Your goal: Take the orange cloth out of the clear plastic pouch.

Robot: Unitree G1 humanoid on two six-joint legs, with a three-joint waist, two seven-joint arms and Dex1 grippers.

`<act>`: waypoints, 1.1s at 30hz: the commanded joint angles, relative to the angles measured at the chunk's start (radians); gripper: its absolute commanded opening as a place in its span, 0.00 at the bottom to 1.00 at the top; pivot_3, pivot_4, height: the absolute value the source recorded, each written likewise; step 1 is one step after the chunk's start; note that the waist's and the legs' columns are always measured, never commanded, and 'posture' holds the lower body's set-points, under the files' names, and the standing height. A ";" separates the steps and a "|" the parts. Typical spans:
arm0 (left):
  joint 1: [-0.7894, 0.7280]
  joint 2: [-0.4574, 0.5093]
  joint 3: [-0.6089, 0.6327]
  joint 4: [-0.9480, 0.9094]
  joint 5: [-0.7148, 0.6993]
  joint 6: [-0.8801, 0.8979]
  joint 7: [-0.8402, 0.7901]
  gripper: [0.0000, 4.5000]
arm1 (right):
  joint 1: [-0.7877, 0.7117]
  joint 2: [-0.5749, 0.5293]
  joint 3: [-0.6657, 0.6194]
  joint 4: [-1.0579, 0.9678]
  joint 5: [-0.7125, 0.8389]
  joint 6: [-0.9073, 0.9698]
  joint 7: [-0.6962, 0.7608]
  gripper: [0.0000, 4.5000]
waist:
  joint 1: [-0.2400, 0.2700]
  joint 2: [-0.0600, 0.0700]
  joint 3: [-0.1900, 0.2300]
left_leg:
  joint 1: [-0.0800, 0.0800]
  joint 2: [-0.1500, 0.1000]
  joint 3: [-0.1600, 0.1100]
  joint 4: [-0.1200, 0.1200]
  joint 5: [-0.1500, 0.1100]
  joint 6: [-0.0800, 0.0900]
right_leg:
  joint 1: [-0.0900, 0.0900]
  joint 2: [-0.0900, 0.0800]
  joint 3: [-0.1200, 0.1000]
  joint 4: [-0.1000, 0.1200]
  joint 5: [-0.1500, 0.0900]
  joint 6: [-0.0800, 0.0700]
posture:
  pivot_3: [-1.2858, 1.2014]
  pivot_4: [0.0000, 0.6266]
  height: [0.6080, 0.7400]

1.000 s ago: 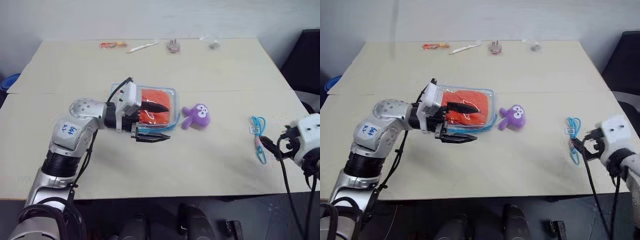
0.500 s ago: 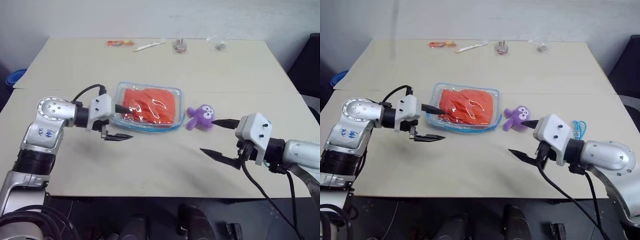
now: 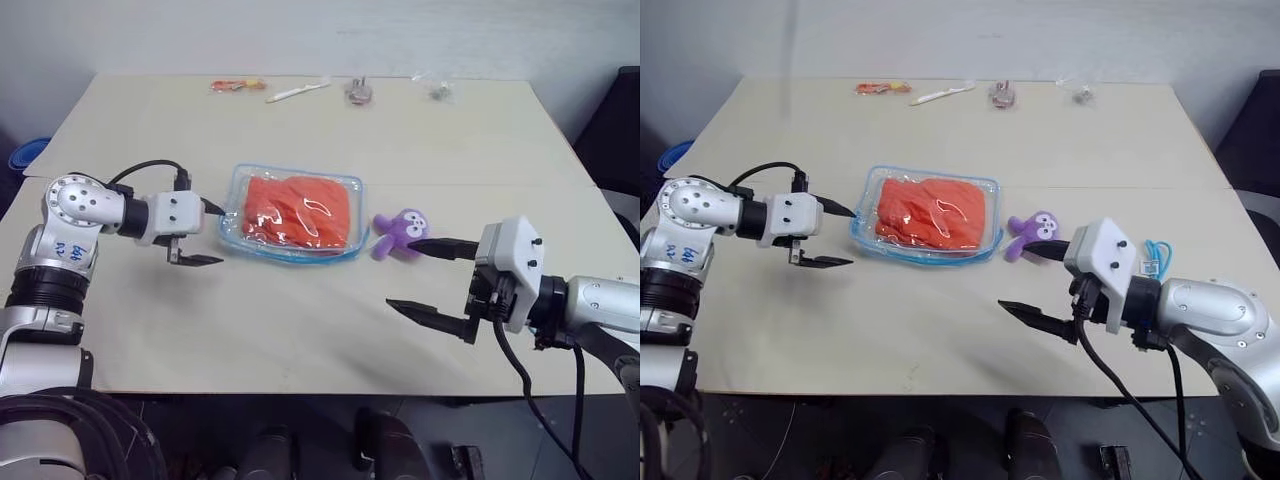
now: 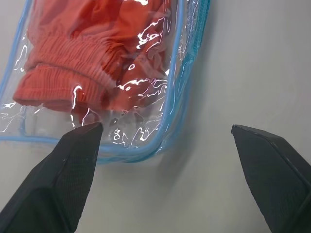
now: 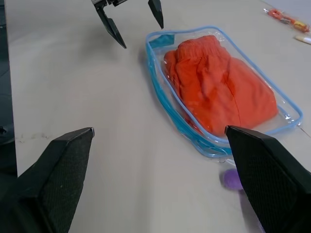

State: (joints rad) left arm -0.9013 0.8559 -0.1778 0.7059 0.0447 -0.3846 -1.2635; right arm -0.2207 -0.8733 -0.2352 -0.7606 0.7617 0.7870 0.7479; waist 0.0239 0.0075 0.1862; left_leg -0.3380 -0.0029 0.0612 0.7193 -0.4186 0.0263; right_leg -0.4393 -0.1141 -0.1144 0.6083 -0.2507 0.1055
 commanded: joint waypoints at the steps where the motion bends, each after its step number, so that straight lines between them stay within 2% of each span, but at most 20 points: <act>1: -0.050 -0.015 0.002 0.049 0.034 -0.043 0.041 1.00 | -0.015 -0.013 0.001 -0.023 0.016 0.000 -0.014 1.00 | 0.000 0.000 0.000 | 0.000 0.000 0.000 0.000 0.000 0.000 | 0.000 0.000 0.000 0.000 0.000 0.000 | 0.52 0.24 1.00; 4: -0.076 -0.025 -0.013 0.101 0.087 -0.095 0.090 0.86 | -0.021 -0.014 0.007 -0.022 0.017 0.000 -0.021 1.00 | 0.000 -0.002 0.000 | 0.000 0.000 0.000 0.000 0.000 0.000 | 0.000 0.000 0.000 0.000 0.000 0.000 | 0.52 0.24 1.00; 9: -0.095 -0.042 -0.008 0.143 0.093 -0.134 0.115 0.51 | -0.029 -0.014 -0.001 -0.019 0.037 0.009 -0.037 1.00 | -0.001 -0.002 0.000 | 0.000 0.000 0.000 0.000 0.000 0.000 | 0.000 0.000 0.000 0.000 0.000 0.000 | 0.52 0.24 1.00; 16: -0.044 -0.049 0.003 0.051 0.027 -0.087 0.021 0.02 | -0.022 -0.032 -0.019 -0.017 0.054 0.016 -0.037 1.00 | -0.001 -0.002 0.000 | -0.001 0.000 0.000 0.001 0.000 0.001 | 0.000 0.000 -0.001 0.000 0.000 0.001 | 0.52 0.24 1.00; 18: -0.005 -0.043 0.010 -0.032 -0.014 -0.043 -0.022 0.00 | -0.019 -0.038 -0.027 -0.016 0.060 0.018 -0.036 1.00 | -0.001 -0.002 0.000 | -0.001 0.000 0.000 0.001 0.000 0.001 | 0.000 0.000 -0.001 0.000 0.000 0.001 | 0.52 0.24 1.00; 21: 0.102 -0.020 0.038 -0.254 -0.103 0.053 -0.066 0.00 | 0.006 -0.056 -0.063 -0.018 0.077 0.021 -0.021 1.00 | -0.002 -0.002 0.000 | -0.001 0.001 0.000 0.001 0.000 0.001 | 0.000 -0.001 -0.001 0.000 0.000 0.001 | 0.52 0.24 1.00; 26: 0.253 0.053 0.092 -0.473 -0.146 0.125 -0.058 0.00 | 0.060 -0.081 -0.107 -0.032 0.097 0.018 0.000 1.00 | -0.001 -0.002 0.000 | -0.001 0.001 -0.001 0.001 0.000 0.001 | 0.000 -0.001 -0.001 0.000 0.000 0.001 | 0.52 0.24 1.00; 29: 0.342 0.099 0.134 -0.557 -0.165 0.157 -0.044 0.00 | 0.087 -0.085 -0.122 -0.041 0.107 0.014 0.002 1.00 | -0.001 -0.002 0.000 | 0.000 0.002 -0.002 0.001 0.000 0.001 | 0.000 -0.001 0.000 0.000 0.000 0.001 | 0.52 0.24 1.00; 33: 0.396 0.117 0.163 -0.550 -0.127 0.138 0.019 0.00 | 0.117 -0.084 -0.116 -0.051 0.110 0.006 0.017 1.00 | 0.001 -0.002 0.000 | 0.001 0.002 -0.005 0.001 -0.001 0.001 | 0.000 0.000 0.001 0.000 0.000 0.001 | 0.52 0.24 1.00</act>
State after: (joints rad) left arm -0.5041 0.9598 -0.0485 0.1702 -0.0892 -0.2391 -1.2772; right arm -0.1054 -0.9395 -0.3259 -0.7822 0.8553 0.8096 0.7543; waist 0.0251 0.0054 0.1866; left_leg -0.3373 -0.0017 0.0551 0.7204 -0.4191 0.0270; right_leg -0.4389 -0.1148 -0.1133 0.6084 -0.2504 0.1062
